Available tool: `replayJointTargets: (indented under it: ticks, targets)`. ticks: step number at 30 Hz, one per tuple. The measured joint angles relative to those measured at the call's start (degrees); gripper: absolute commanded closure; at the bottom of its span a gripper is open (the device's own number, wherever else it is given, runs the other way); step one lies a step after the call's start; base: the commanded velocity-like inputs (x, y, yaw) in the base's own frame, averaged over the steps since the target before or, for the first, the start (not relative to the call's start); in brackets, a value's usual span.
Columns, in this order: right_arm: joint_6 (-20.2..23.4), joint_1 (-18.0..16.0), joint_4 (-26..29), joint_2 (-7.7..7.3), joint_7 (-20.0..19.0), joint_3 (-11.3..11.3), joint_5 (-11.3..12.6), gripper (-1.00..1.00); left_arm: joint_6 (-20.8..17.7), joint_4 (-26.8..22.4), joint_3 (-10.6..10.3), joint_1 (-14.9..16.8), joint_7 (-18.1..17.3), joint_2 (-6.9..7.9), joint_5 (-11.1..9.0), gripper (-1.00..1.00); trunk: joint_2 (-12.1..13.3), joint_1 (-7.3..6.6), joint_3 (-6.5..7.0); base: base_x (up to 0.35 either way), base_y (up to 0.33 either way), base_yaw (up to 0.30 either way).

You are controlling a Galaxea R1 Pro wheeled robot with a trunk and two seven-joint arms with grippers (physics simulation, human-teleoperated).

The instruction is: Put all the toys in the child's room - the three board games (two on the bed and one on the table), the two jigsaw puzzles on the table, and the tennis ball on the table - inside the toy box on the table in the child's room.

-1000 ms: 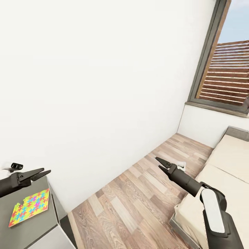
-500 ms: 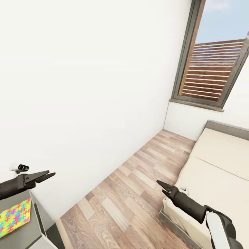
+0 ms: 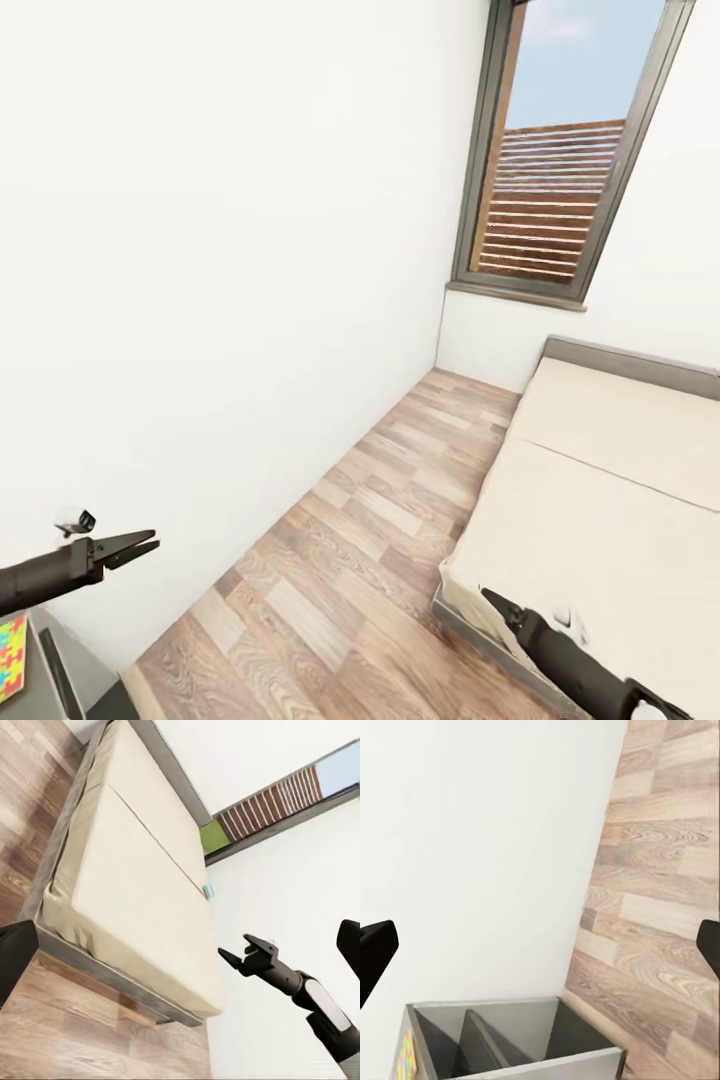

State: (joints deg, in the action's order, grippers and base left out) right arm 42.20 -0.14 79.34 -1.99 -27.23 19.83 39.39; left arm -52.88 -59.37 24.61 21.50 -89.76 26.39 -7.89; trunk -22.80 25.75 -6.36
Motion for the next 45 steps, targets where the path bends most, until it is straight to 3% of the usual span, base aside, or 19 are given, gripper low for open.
replayJointTargets:
  ticks: [3,12,24,29,31,39,44,45]
  targets:
    - [-3.8,0.67,-4.16,-0.31,-0.11,-1.08,-0.34,-1.0,2.65,3.01,0.0,0.0,0.0,0.02,1.49,-1.0,0.0,0.0,0.0,0.0,0.0,-0.278]
    - [-7.98,1.12,-7.65,-0.58,-0.13,-3.85,-1.12,-1.0,5.0,6.33,-0.01,0.0,0.97,-0.38,3.11,-1.0,0.0,0.0,0.0,0.0,0.0,-0.279]
    - [-11.41,1.21,-12.08,-1.06,-0.15,-4.1,-1.37,-1.0,5.23,6.59,0.02,0.0,4.17,-1.59,3.29,-1.0,0.0,0.0,0.0,0.0,0.0,-0.279]
    - [-12.94,1.21,-14.88,-2.32,-0.43,-4.1,-1.29,-1.0,5.23,6.58,0.0,0.0,4.31,-1.93,3.33,-1.0,0.0,0.0,0.03,0.0,0.0,-0.279]
    - [-13.22,1.21,-15.46,-3.18,-1.45,-4.1,-1.25,-1.0,5.23,6.57,0.0,0.0,4.38,-2.08,3.37,-1.0,0.0,0.0,0.08,0.0,0.0,-0.279]
    - [-14.1,1.21,-16.68,-4.13,-6.21,-3.93,-1.29,-1.0,5.23,6.62,-0.03,0.0,4.94,-2.55,3.58,-1.0,0.0,0.0,0.3,0.0,0.0,-0.279]
    - [-16.08,1.16,-20.52,-4.4,-6.93,-3.7,-1.29,-1.0,5.51,7.12,-0.08,0.0,6.2,-2.73,5.16,-1.0,0.0,0.0,0.46,0.0,0.0,-0.279]
    - [-17.02,1.1,-22.76,-4.67,-7.03,-3.65,-1.36,-1.0,5.85,7.83,-0.07,-0.01,7.18,-2.88,6.29,-1.0,0.0,0.0,0.49,0.0,0.0,-0.279]
